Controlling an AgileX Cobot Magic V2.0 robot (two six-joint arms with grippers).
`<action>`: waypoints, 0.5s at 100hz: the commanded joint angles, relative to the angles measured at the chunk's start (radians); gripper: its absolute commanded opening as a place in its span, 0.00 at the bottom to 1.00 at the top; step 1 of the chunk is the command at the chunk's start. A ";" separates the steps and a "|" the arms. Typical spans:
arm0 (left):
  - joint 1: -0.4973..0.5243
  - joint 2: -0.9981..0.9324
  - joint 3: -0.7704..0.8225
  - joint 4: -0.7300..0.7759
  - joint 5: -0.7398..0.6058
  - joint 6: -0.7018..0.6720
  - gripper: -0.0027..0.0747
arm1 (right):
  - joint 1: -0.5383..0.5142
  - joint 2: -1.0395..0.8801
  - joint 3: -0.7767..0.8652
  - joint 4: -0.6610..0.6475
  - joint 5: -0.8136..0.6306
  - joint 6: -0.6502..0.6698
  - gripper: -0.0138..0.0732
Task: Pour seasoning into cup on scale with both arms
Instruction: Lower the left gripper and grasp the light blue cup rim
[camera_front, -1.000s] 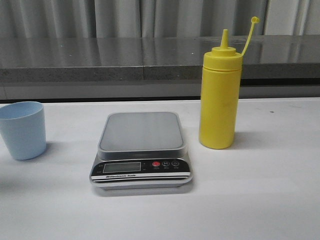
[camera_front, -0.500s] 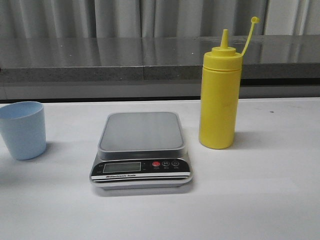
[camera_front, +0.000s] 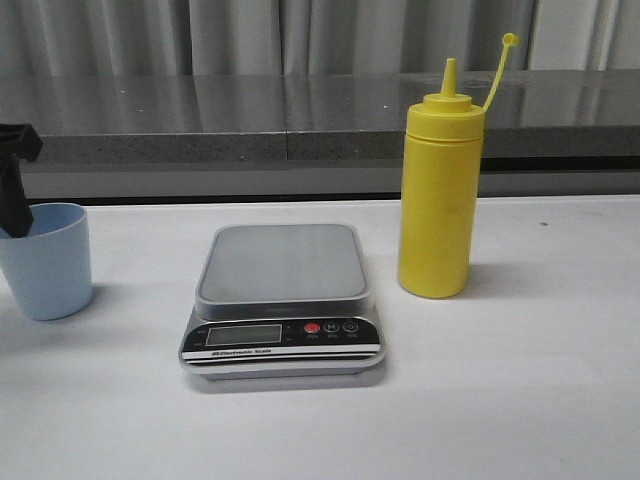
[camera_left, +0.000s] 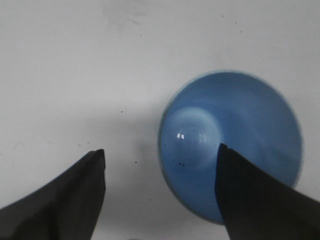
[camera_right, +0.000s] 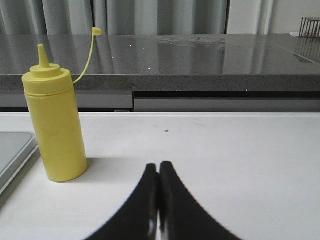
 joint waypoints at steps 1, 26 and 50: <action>0.002 -0.013 -0.032 -0.017 -0.058 -0.007 0.62 | -0.005 -0.019 -0.021 -0.008 -0.084 0.000 0.08; 0.002 0.004 -0.032 -0.024 -0.090 -0.007 0.44 | -0.005 -0.019 -0.021 -0.008 -0.084 0.000 0.08; 0.002 0.004 -0.032 -0.027 -0.116 -0.007 0.06 | -0.005 -0.019 -0.021 -0.008 -0.084 0.000 0.08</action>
